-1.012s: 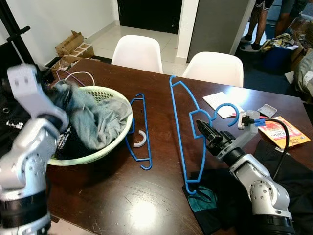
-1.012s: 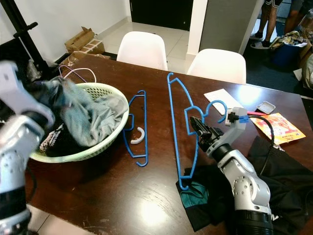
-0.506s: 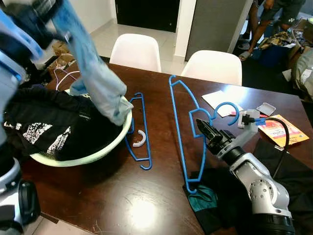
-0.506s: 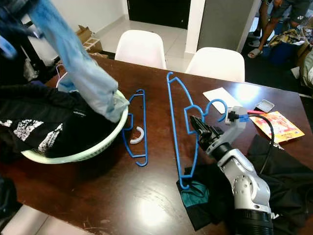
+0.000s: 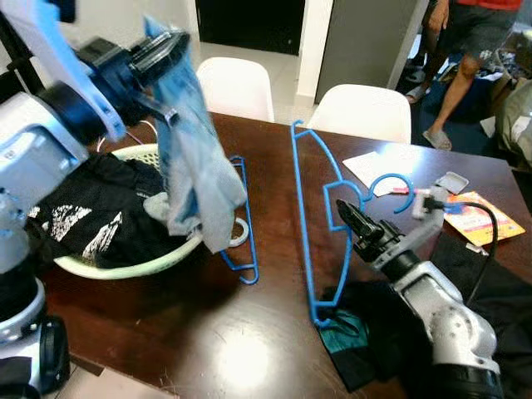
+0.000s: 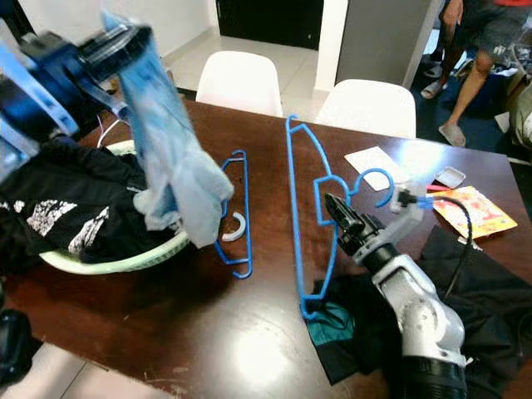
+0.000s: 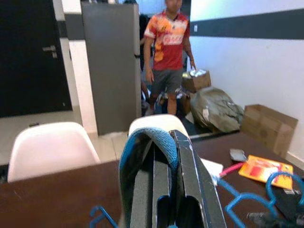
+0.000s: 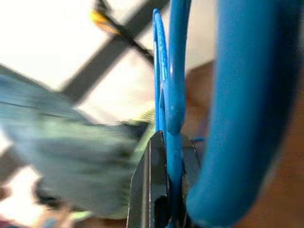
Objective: Hang hanger
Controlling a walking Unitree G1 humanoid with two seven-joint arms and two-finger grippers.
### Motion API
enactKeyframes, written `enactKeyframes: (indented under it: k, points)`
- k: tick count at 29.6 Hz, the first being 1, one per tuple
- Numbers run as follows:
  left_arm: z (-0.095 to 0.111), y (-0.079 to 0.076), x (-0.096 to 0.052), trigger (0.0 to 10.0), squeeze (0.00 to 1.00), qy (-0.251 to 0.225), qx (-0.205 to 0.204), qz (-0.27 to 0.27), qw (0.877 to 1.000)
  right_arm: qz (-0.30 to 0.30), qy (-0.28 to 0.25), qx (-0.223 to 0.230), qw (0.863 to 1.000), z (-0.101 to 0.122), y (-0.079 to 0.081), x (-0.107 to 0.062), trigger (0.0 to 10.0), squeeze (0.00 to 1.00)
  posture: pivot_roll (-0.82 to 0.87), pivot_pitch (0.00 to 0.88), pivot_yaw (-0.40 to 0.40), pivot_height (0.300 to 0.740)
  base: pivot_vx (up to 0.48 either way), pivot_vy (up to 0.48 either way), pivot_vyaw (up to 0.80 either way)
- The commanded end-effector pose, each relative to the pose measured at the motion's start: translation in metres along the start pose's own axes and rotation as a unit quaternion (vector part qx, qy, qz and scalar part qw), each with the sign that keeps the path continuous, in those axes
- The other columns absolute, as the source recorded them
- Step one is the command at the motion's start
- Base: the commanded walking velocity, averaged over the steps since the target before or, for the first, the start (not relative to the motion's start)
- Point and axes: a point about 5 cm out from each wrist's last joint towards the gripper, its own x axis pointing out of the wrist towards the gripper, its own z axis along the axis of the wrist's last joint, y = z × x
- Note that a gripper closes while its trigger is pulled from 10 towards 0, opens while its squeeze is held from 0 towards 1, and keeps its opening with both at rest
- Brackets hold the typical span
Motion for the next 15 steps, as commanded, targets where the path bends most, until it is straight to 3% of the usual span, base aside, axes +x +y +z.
enactKeyframes:
  k: [1,4,12,15]
  points:
    - [-0.002,-0.004,-0.001,10.0,0.00,0.004,0.003,-0.007,1.000,0.045,-0.040,0.046,0.997,0.010,0.005,-0.007,10.0,0.00,0.06,0.073,0.003,0.740,-0.405,0.000,0.00]
    - [-0.001,-0.008,0.000,10.0,0.00,0.004,-0.003,-0.015,1.000,0.058,-0.074,0.058,0.994,0.021,0.005,-0.009,10.0,0.00,0.06,0.071,0.002,0.740,-0.405,0.000,0.00]
    - [0.016,-0.009,0.003,10.0,0.00,-0.032,0.007,-0.022,0.999,0.049,-0.131,-0.010,0.990,0.068,0.018,-0.002,10.0,0.00,0.04,0.057,0.015,0.740,-0.401,0.000,0.00]
    - [0.020,-0.009,0.004,10.0,0.00,-0.040,0.009,-0.024,0.999,0.047,-0.131,-0.020,0.990,0.072,0.020,-0.002,10.0,0.00,0.04,0.057,0.015,0.740,-0.399,0.000,0.00]
